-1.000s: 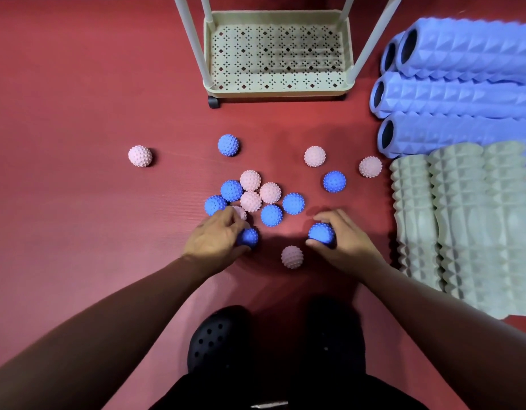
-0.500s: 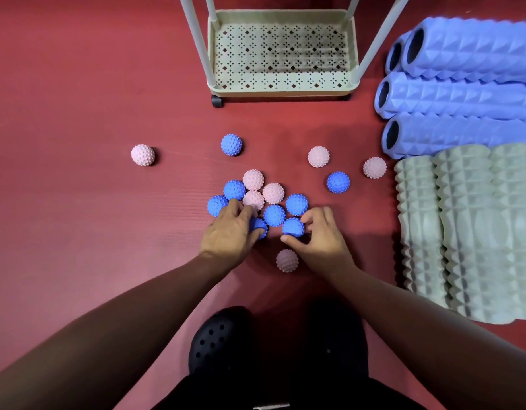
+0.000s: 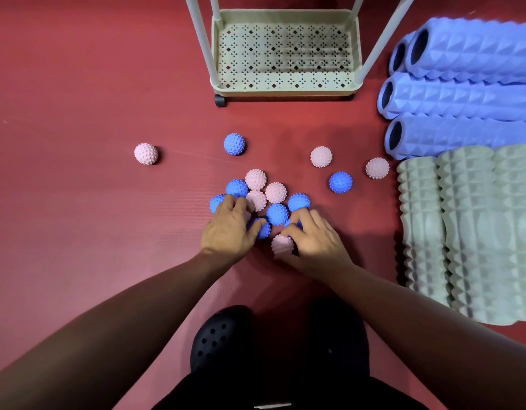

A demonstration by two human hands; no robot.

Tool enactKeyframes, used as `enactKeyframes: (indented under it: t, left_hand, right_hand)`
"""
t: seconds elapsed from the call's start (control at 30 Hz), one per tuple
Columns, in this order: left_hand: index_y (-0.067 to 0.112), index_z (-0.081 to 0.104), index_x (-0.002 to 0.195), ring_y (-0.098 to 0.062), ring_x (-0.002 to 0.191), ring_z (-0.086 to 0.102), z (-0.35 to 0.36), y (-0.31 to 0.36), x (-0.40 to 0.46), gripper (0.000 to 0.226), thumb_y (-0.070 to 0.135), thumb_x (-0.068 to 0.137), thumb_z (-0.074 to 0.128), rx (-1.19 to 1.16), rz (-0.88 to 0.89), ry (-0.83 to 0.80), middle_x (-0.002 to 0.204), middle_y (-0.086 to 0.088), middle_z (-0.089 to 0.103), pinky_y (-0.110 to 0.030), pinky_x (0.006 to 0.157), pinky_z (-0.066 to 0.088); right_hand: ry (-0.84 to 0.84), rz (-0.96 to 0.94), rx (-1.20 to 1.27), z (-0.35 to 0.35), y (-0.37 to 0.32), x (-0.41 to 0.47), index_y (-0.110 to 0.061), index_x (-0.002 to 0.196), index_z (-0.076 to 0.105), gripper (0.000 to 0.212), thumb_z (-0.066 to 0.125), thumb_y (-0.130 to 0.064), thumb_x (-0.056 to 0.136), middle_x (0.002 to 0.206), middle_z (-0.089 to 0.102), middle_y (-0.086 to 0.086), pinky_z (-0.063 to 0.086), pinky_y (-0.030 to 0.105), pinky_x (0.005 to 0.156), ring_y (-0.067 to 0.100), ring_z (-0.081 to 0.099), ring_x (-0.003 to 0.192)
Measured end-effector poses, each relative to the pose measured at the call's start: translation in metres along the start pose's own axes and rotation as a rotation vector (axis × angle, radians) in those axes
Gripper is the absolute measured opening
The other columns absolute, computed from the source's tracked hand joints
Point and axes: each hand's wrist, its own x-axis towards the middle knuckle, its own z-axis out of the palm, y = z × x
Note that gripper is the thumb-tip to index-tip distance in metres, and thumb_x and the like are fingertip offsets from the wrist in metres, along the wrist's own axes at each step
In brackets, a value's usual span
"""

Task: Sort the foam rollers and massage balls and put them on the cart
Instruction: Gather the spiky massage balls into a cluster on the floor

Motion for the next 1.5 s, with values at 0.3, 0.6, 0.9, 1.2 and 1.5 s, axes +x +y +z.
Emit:
enactKeyframes:
  t: [0.3, 0.6, 0.9, 1.2, 1.5]
  left_hand:
    - [0.015, 0.059, 0.116, -0.027, 0.098, 0.057, -0.011, -0.019, 0.006, 0.033, 0.040, 0.095, 0.063, -0.154, -0.015, 0.124, 0.110, -0.005, 0.051, -0.036, 0.091, 0.046]
    - [0.008, 0.057, 0.126, -0.041, 0.112, 0.054, -0.065, -0.074, 0.048, 0.039, 0.030, 0.095, 0.065, -0.118, -0.178, 0.296, 0.127, -0.019, 0.048, -0.042, 0.102, 0.042]
    - [0.018, 0.029, 0.157, -0.039, 0.143, 0.037, -0.119, -0.148, 0.097, 0.062, 0.017, 0.100, 0.052, 0.115, -0.251, 0.038, 0.164, -0.011, 0.022, -0.049, 0.116, 0.031]
    - [0.011, 0.053, 0.130, -0.038, 0.095, 0.058, -0.104, -0.147, 0.097, 0.034, 0.021, 0.098, 0.059, -0.126, -0.338, 0.260, 0.133, -0.020, 0.035, -0.041, 0.096, 0.046]
    - [0.015, 0.061, 0.124, -0.015, 0.088, 0.064, -0.050, -0.054, 0.104, 0.035, 0.014, 0.091, 0.073, -0.576, -0.196, 0.024, 0.099, 0.004, 0.065, -0.015, 0.080, 0.045]
  right_hand:
    - [-0.188, 0.133, -0.051, 0.006, -0.015, 0.016, -0.017, 0.091, 0.067, 0.051, 0.065, -0.065, 0.073, 0.101, 0.056, 0.002, 0.044, 0.039, 0.078, 0.027, 0.055, 0.094]
    - [-0.073, 0.196, 0.106, -0.007, -0.011, 0.116, -0.020, 0.112, 0.067, 0.043, 0.068, -0.053, 0.086, 0.117, 0.055, -0.001, 0.046, 0.042, 0.095, 0.024, 0.052, 0.105]
    - [-0.567, 0.175, 0.070, 0.019, -0.022, 0.224, -0.043, 0.153, 0.032, 0.056, 0.052, -0.040, 0.101, 0.167, 0.002, -0.016, 0.034, 0.043, 0.117, 0.031, 0.035, 0.145]
    - [-0.266, 0.408, 0.343, 0.013, 0.007, 0.214, -0.030, 0.109, 0.058, 0.018, 0.061, -0.020, 0.094, 0.117, 0.052, -0.005, 0.045, 0.033, 0.089, 0.023, 0.058, 0.100]
    - [-0.341, 0.558, 0.372, -0.007, 0.042, 0.148, -0.022, 0.126, 0.061, 0.035, 0.067, -0.023, 0.092, 0.123, 0.054, 0.005, 0.036, 0.025, 0.107, 0.022, 0.056, 0.118]
